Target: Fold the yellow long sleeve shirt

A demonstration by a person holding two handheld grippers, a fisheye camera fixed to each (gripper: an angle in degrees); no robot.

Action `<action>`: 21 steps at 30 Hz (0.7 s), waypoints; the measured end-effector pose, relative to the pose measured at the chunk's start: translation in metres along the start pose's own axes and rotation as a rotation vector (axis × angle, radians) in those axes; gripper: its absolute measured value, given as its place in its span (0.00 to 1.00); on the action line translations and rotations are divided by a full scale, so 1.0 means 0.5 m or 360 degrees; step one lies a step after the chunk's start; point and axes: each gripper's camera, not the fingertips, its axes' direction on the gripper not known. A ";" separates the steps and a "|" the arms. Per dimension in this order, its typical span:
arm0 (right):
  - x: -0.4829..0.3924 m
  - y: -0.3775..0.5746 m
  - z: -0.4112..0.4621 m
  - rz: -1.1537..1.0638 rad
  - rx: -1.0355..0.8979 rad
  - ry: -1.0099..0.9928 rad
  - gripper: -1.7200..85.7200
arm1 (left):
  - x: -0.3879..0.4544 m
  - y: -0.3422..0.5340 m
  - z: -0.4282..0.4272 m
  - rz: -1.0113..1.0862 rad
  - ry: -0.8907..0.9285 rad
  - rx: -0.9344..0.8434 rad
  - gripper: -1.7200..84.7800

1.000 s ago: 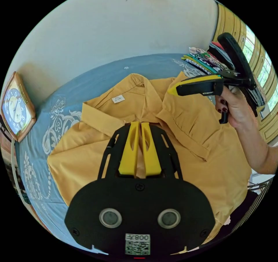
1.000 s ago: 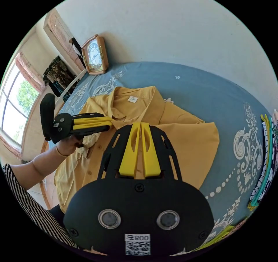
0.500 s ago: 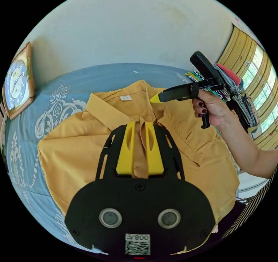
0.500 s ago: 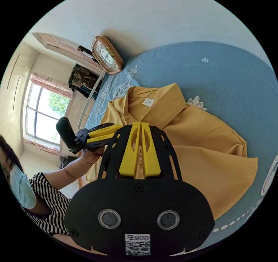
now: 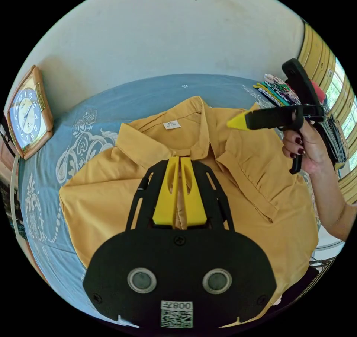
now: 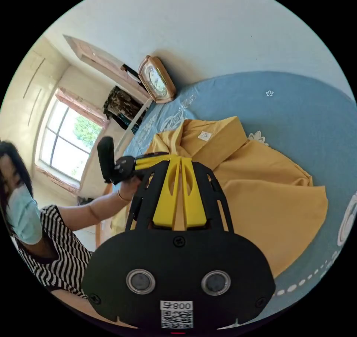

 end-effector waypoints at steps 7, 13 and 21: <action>-0.033 0.070 0.081 -0.0089 -0.0295 0.0394 0.02 | -0.020 0.035 -0.022 -0.0090 0.0097 0.0036 0.02; -0.047 0.089 0.091 -0.0073 -0.0267 0.0442 0.02 | -0.056 0.081 -0.089 -0.0152 0.0184 0.0120 0.02; -0.047 0.136 0.087 0.0002 -0.0206 0.0414 0.02 | -0.072 0.154 -0.115 -0.0133 0.0188 -0.0045 0.03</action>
